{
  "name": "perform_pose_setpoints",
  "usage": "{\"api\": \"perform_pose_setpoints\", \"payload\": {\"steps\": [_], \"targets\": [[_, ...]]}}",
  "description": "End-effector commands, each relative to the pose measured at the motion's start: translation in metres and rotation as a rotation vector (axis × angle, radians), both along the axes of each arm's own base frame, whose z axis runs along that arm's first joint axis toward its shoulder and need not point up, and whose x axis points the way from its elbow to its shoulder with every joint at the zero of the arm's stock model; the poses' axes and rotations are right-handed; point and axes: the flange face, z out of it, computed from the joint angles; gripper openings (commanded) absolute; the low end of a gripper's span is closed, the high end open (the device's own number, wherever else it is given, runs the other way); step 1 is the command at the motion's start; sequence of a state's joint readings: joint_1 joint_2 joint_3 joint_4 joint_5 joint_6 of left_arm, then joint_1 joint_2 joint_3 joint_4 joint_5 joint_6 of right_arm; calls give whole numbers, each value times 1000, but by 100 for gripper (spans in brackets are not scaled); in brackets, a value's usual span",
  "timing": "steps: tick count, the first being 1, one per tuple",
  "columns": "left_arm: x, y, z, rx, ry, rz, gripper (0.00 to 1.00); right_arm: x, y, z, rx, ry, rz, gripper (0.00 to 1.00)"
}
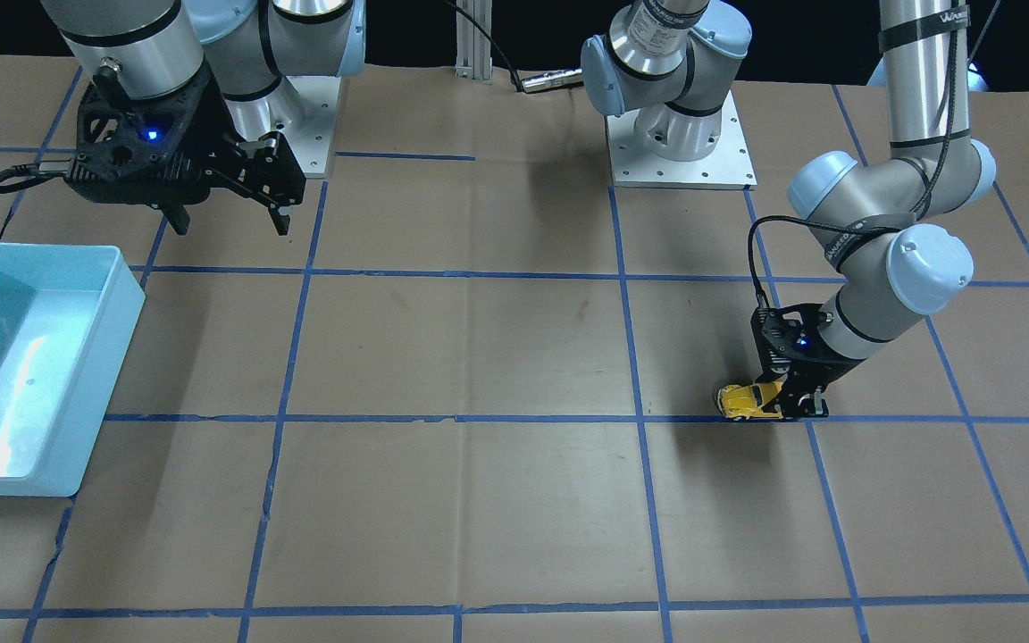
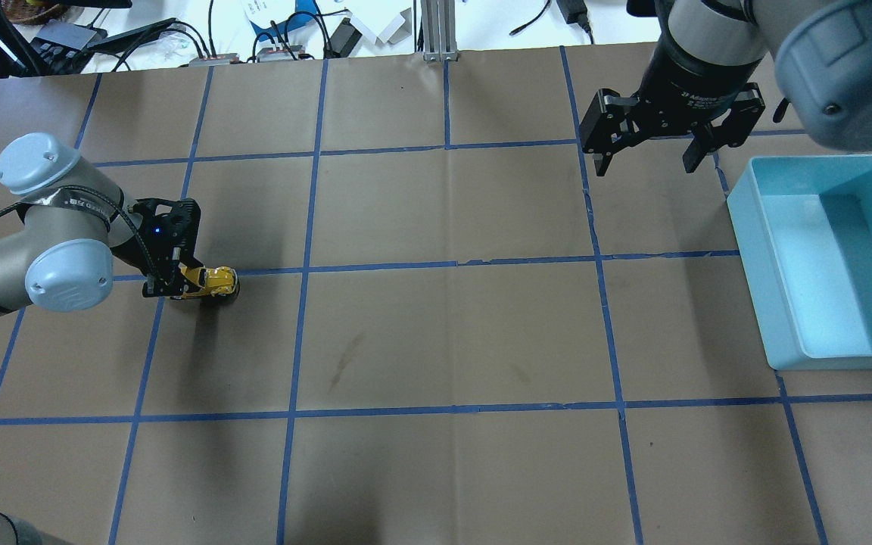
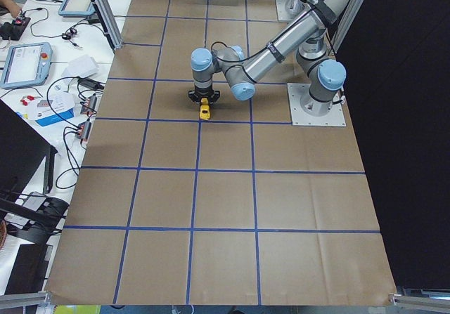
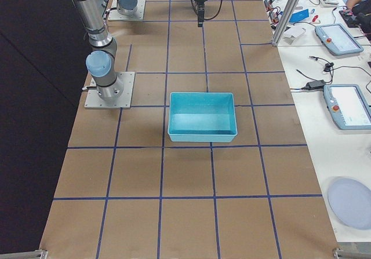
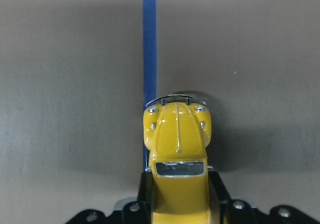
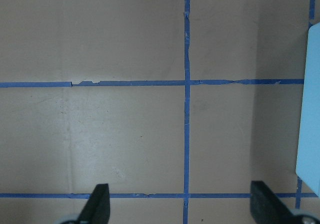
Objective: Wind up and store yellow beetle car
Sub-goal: 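Open the left gripper to release the car so it rolls toward the bin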
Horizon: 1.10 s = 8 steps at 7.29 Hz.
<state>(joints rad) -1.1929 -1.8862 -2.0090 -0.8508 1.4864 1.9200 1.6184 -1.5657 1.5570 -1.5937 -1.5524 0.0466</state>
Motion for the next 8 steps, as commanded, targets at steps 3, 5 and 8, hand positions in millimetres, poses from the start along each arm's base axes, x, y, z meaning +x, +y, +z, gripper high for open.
{"api": "perform_pose_setpoints", "payload": {"steps": [3,5,8], "targets": [[11,2,-1,1,-4,-1,53,1,-1,-18,21,-11,-2,100],[12,1,-2,5,-4,-1,100,0,-1,-24,12,-1,-2,100],[12,-2,10,-15,-14,2,100,-3,-1,-24,13,5,-4,100]]}}
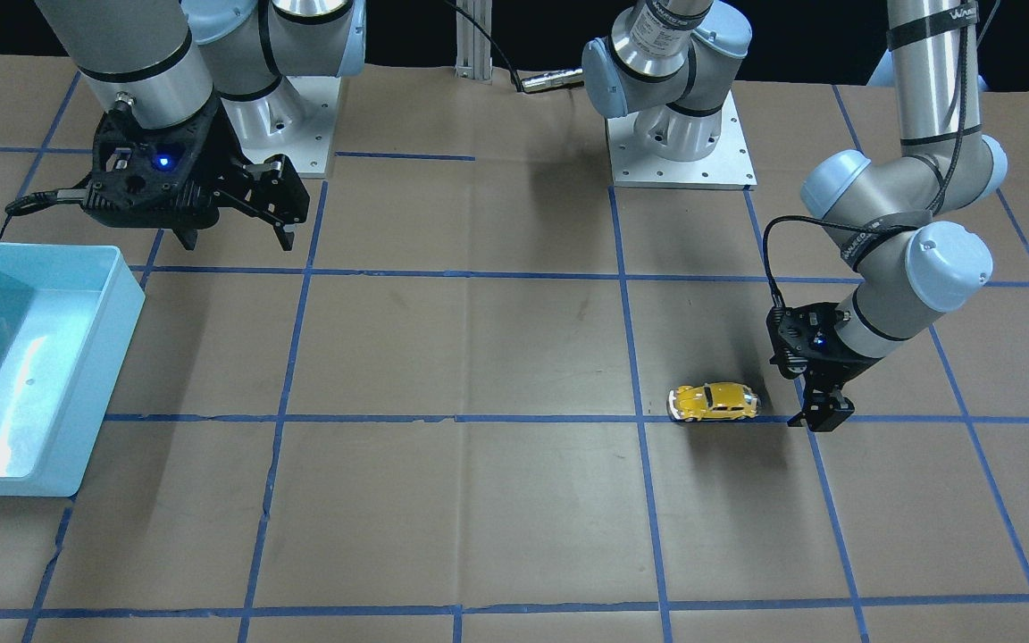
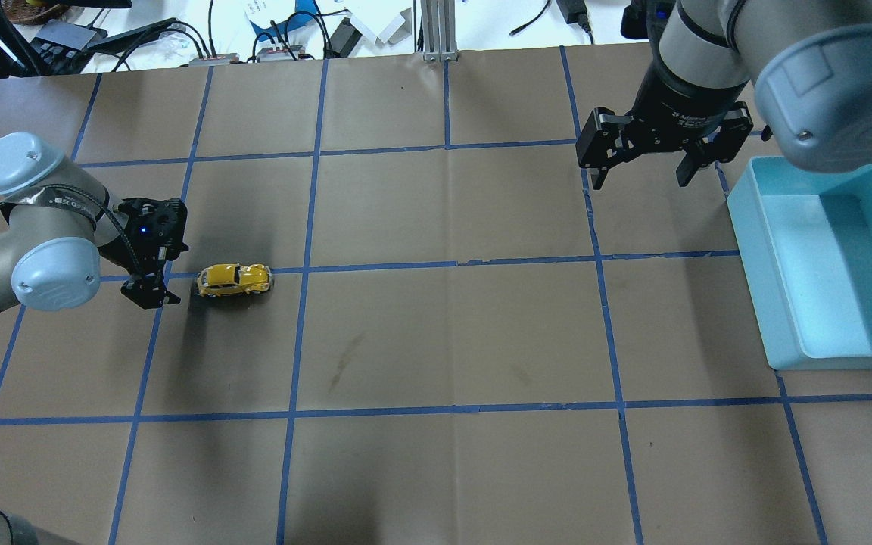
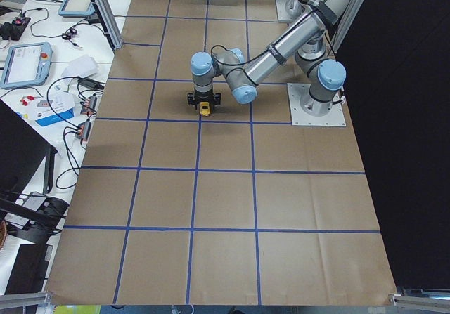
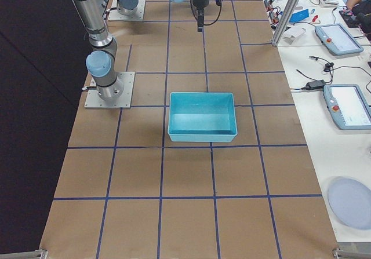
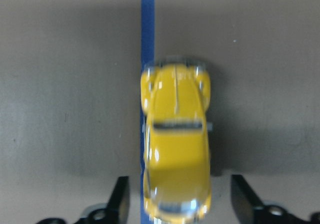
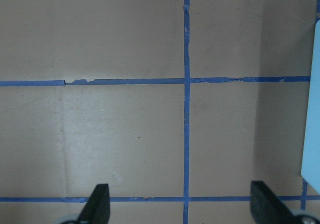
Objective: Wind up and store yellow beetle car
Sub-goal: 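Open the left gripper to release the car so it rolls toward the bin, then raise the left gripper away while the right gripper moves toward the car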
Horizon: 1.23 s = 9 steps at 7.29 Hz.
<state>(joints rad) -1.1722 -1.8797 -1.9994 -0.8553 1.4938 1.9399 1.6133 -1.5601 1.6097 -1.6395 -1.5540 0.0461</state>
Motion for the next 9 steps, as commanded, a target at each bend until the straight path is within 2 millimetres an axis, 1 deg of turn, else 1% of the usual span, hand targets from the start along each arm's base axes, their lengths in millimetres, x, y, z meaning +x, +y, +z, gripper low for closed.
{"api": "perform_pose_setpoints", "payload": {"steps": [1,2,3,4,5,6,7,8,9], "targets": [[-4,-1,9,-14,-7,13,100,0,0,1,-4,1,2,100],[-6,1,26,5,1,113,100,0,-1,0,-4,0,-1,100],[-17,-5,48,12,4,210,100,-1,-2,1,-13,-5,-2,100],[-44,-10,67,11,0,288,100,0,-5,4,-44,-2,8,100],[-80,-14,97,-20,-3,402,100,0,-5,4,-45,-2,7,100],[-117,-11,125,1,-42,496,100,0,-5,4,-44,-2,-2,100],[-145,-11,156,-6,-57,560,100,1,-5,3,-41,-2,0,100],[-160,-18,182,20,-58,659,100,2,-4,1,-33,0,-1,100],[-168,-23,216,38,-58,787,100,1,-5,1,-38,-1,11,100]]}}
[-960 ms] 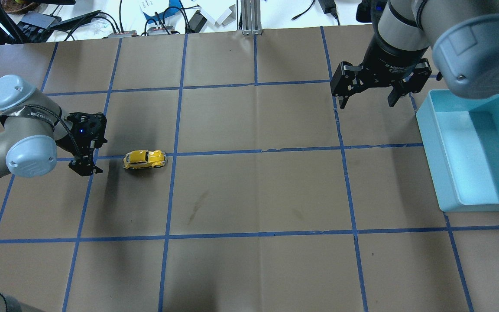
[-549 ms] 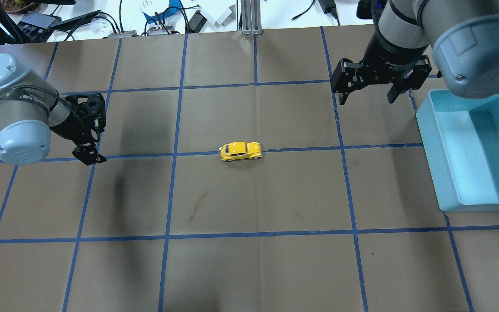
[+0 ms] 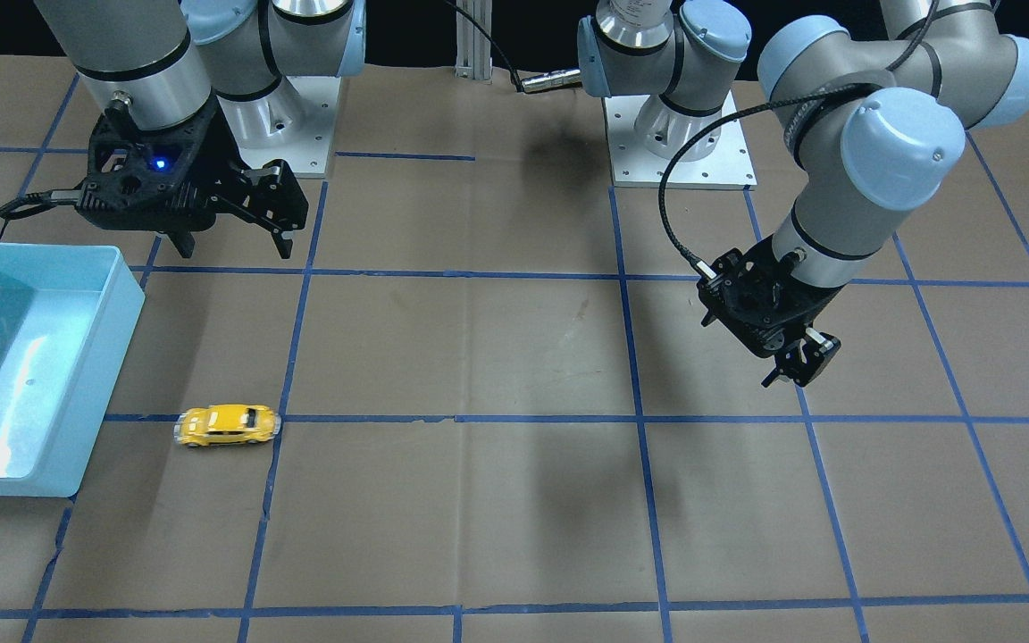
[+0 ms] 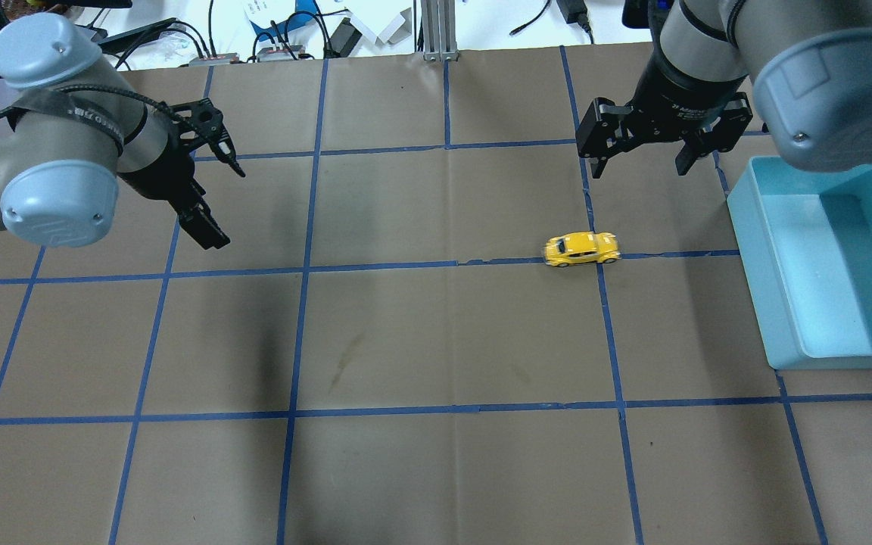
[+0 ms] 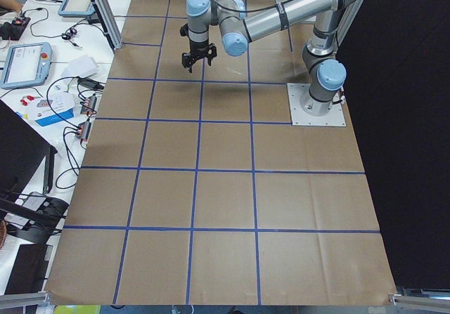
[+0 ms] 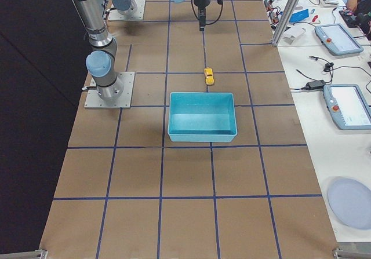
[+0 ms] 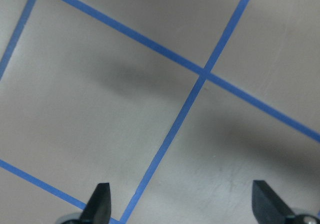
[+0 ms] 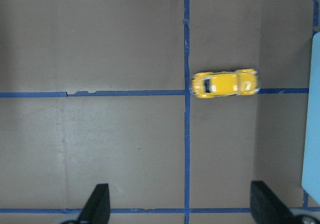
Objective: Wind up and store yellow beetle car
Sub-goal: 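Raise the left gripper away while the right gripper moves toward the car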
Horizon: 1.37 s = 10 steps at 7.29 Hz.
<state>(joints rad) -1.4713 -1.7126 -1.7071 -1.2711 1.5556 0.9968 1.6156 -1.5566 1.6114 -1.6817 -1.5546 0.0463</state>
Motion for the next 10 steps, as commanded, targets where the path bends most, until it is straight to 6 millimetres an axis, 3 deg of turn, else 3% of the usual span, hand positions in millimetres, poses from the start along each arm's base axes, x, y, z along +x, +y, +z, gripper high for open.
{"api": "perform_pose_setpoints", "payload": {"steps": [1,4,5,6,8,10], "targets": [[-20,-4,70,45,1,238,100,-2,-3,2,-9,3,14,100],[-19,16,152,87,-78,528,100,-5,-3,0,-6,23,26,100],[-19,36,177,68,-110,560,100,-8,-8,2,-15,32,143,100],[-15,35,177,54,-164,621,100,-33,-21,-5,5,40,214,100],[-24,34,170,89,-66,818,100,-102,-33,-7,31,52,414,100],[-40,47,183,98,27,977,100,-138,-38,-25,54,54,750,99]]}}
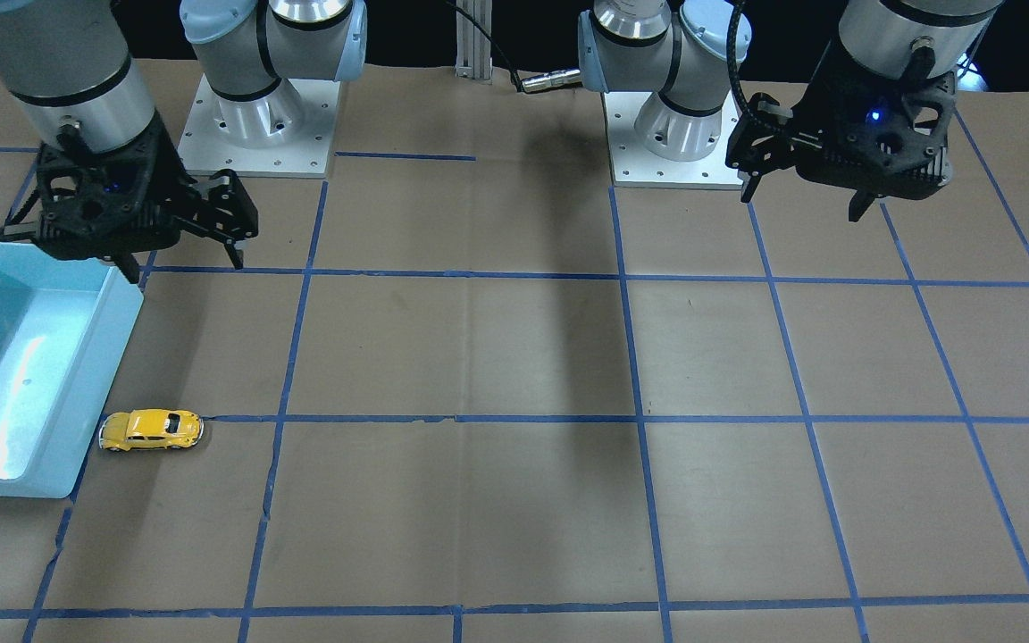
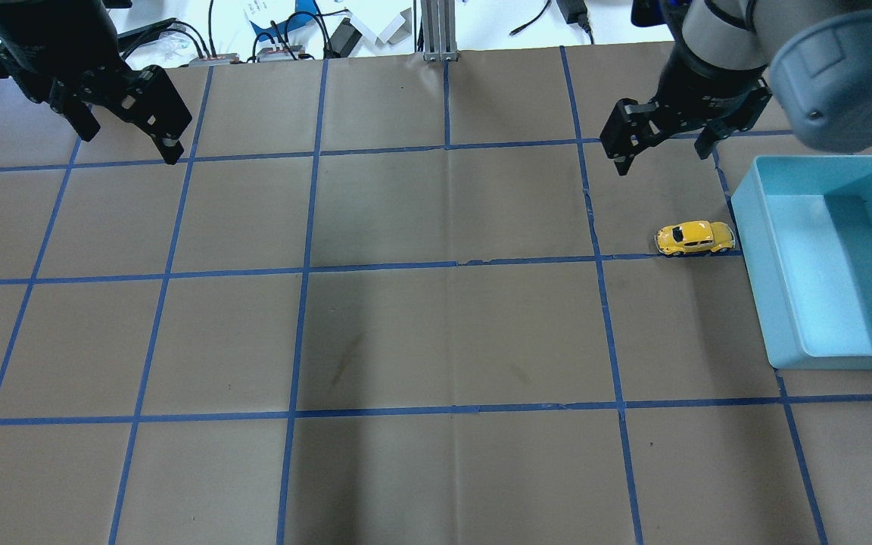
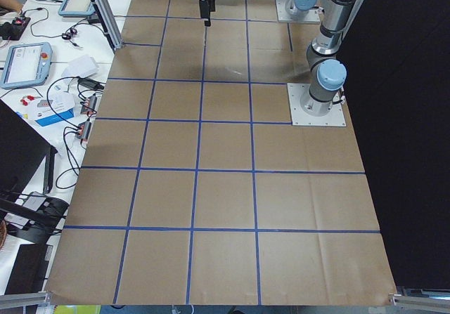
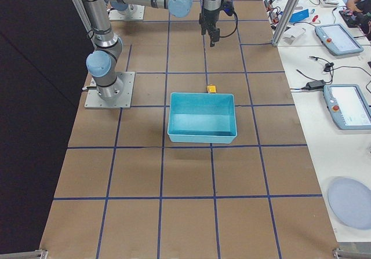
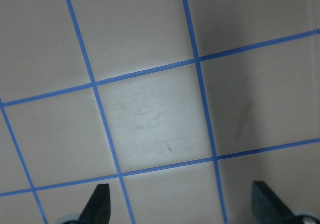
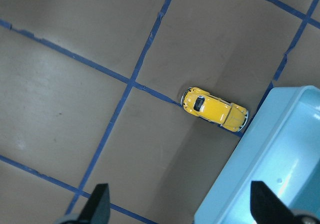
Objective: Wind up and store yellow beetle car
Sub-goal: 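Raise the left gripper away while the right gripper moves toward the car, then lower the right gripper onto the car beside the bin and grasp it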
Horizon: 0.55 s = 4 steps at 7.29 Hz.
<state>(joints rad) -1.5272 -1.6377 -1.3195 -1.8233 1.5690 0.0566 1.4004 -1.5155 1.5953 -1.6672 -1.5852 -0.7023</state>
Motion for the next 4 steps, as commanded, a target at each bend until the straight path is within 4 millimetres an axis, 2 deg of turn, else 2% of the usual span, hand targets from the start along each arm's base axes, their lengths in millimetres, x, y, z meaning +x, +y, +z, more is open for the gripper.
{"api": "perform_pose_setpoints", "payload": {"steps": [1,2,3,4], "targets": [[-4,13,9,-11,33,97,100,-43,-18,-34,56,-12,340,99],[0,12,9,-13,-18,89,100,-56,-41,-61,41,-3,449,99],[0,13,9,-11,-19,87,100,-64,-64,-104,66,6,641,99],[-3,16,12,-16,-14,86,100,-69,-80,-135,51,37,791,99]]}}
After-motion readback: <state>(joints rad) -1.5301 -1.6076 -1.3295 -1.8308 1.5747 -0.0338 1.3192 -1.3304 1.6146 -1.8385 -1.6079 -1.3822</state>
